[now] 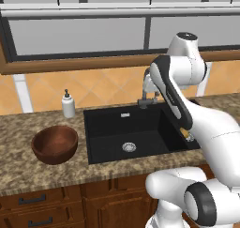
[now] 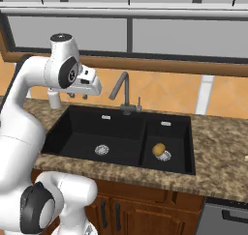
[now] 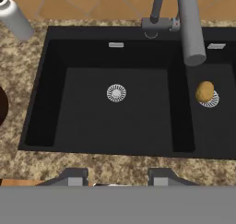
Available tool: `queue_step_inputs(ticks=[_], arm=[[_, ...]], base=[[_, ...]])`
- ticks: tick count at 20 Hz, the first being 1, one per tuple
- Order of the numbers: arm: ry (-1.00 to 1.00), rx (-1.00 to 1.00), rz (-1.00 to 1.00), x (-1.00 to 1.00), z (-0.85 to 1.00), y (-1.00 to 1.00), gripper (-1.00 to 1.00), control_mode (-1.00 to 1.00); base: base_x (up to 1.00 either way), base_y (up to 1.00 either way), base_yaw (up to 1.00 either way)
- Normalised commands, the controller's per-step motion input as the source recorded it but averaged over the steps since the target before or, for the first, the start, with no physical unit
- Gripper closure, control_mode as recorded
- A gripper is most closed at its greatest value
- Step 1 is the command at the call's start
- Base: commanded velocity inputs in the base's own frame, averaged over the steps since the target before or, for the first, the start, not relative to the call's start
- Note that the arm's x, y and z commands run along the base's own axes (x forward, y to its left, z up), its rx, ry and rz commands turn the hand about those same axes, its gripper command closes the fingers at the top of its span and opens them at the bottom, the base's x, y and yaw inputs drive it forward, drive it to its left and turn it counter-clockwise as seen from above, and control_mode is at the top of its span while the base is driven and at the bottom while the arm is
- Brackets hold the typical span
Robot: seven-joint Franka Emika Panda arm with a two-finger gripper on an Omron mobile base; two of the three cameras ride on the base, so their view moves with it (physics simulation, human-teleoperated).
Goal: Pick the potato from the sink and place it in the bowl. Then pick the bowl and place it in the microwave. Then close the microwave door and press the start button.
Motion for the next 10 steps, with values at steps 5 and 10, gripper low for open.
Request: queue_step_inputs(ticks=[5,10], arm=[[0.01,0.04,0.0,-0.01,-0.04,-0.47,-1.0,-1.0],[0.08,0.13,-0.2,-0.01,-0.28,-1.0,-1.0,-1.0]], base=[[0.0,0.0,0.0],[0.0,0.0,0.0]])
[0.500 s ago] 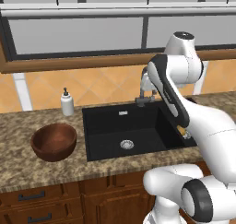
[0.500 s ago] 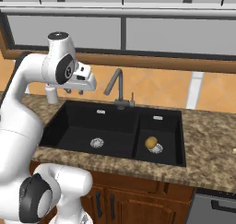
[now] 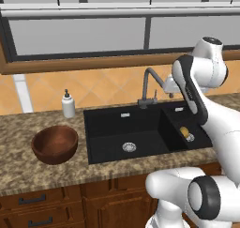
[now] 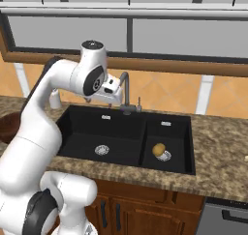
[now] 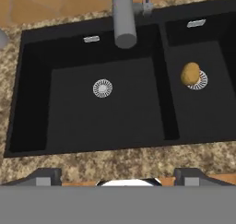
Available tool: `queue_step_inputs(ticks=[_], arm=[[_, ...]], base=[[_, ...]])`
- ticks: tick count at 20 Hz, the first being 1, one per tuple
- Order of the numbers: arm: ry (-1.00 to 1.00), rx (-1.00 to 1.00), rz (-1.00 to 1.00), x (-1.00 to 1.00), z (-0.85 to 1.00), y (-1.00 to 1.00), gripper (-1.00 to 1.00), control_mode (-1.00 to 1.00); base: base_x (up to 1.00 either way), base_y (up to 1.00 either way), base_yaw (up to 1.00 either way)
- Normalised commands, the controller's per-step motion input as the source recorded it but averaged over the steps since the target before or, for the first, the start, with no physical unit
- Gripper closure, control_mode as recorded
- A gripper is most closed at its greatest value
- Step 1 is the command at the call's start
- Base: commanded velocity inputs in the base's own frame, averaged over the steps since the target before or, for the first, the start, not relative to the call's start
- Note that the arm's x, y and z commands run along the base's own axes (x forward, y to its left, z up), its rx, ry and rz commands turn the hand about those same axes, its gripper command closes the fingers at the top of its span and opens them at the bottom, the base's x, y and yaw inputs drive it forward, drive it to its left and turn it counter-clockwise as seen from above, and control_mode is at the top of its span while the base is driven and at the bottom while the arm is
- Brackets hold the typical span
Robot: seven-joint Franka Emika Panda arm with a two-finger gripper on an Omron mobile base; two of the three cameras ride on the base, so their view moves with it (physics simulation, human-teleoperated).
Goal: Pick the potato from the sink and place it in the bowl. Then pick the bowl and place it in the microwave. Then close the microwave door and press the start button.
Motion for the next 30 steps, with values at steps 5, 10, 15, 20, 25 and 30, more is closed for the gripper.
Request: queue_step_inputs(ticks=[5,10,15,20,25,30], arm=[[0.23,0.18,-0.34,0.0,-0.4,-1.0,-1.0,-1.0],[0.21,0.31,-0.45,0.0,-0.55,-1.0,-1.0,-1.0],[0.22,0.31,-0.32,0.15,-0.59,-0.92,-1.0,-1.0],[0.27,0.19,-0.15,0.58,-0.94,-0.35,-1.0,-1.0],[0.08,0.21,-0.03,0.6,-0.71,-0.01,-1.0,-1.0],[0.0,0.13,-0.05,0.39,-0.71,-0.03,-1.0,-1.0]], base=[[0.0,0.0,0.0],[0.0,0.0,0.0],[0.0,0.0,0.0],[0.0,0.0,0.0],[0.0,0.0,0.0],[0.0,0.0,0.0]])
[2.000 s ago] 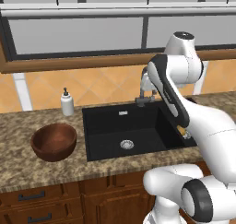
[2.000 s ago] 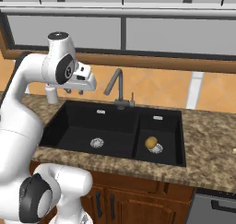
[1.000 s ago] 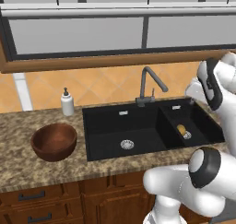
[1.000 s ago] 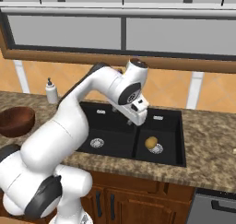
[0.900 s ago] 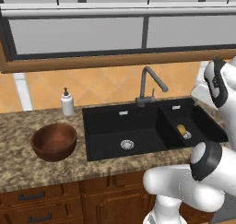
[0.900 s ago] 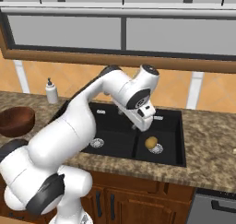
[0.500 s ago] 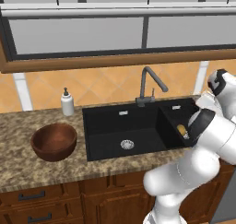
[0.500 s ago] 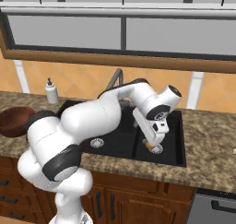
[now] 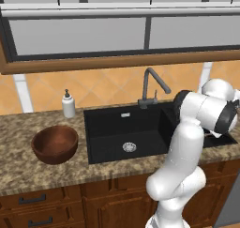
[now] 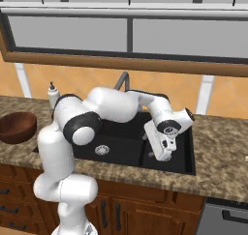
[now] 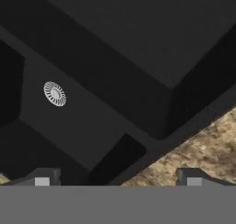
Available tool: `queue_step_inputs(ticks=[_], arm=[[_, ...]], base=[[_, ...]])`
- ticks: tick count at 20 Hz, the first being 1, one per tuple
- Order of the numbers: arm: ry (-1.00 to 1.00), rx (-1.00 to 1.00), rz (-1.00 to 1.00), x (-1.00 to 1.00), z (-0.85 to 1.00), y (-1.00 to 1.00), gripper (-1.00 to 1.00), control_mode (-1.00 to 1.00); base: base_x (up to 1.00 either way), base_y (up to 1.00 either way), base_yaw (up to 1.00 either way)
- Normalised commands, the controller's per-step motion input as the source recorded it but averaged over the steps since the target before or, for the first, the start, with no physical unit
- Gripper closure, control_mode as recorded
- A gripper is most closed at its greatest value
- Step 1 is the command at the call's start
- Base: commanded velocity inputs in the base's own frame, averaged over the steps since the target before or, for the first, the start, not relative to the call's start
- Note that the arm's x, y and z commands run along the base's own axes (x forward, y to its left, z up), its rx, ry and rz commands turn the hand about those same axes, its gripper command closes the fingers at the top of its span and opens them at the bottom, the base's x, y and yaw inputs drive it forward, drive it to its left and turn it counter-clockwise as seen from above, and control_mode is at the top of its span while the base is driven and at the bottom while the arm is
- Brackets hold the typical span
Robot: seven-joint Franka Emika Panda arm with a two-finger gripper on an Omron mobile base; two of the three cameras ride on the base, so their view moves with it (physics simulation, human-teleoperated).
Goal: Pick the potato from the sink and place it in the bowl. Then pick the bowl and place it in the microwave. Then close the microwave door and press the start button.
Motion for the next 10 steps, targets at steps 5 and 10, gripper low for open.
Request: queue_step_inputs(ticks=[5,10], arm=[[0.0,0.08,0.0,0.33,-0.51,-0.1,-1.0,-1.0],[0.0,0.04,0.0,0.36,-0.3,-0.13,-1.0,-1.0]], base=[[0.0,0.0,0.0],[0.0,0.0,0.0]])
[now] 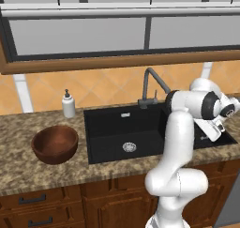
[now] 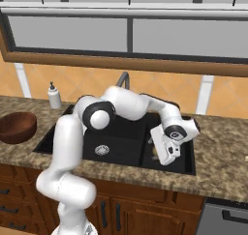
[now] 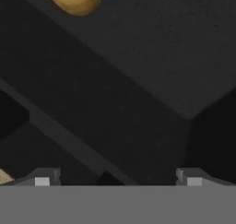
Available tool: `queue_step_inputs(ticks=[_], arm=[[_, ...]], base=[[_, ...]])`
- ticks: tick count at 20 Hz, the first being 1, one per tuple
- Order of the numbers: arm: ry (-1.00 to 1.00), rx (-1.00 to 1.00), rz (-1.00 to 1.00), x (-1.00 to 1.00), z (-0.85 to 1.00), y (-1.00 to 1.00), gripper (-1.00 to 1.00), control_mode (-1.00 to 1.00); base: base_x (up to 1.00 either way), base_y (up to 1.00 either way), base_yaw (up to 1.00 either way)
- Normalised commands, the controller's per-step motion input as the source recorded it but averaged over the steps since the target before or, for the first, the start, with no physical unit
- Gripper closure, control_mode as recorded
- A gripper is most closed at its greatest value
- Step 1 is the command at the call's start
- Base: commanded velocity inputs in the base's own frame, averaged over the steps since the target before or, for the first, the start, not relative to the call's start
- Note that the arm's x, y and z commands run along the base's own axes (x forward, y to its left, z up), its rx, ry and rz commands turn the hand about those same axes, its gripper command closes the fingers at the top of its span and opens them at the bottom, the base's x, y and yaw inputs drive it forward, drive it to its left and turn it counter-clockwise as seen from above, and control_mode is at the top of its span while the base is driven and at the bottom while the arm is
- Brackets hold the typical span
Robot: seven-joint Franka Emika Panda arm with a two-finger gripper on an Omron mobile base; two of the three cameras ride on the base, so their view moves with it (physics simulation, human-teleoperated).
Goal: Pick the potato from the sink and place it in the bowl. Then pick the bowl and place it in the microwave. Then close the microwave door and press the start button.
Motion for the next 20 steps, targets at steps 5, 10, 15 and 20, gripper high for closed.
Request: queue_step_inputs(ticks=[5,10,15,20], arm=[[0.0,0.03,0.0,0.46,-0.35,-0.06,-1.0,-1.0],[0.0,0.03,0.0,0.38,-0.46,0.0,-1.0,-1.0],[0.0,0.03,-0.02,0.38,-0.42,0.0,-1.0,-1.0],[0.0,0.01,-0.03,0.49,-0.34,0.0,-1.0,-1.0]], base=[[0.0,0.0,0.0],[0.0,0.0,0.0],[0.0,0.0,0.0],[0.0,0.0,0.0]])
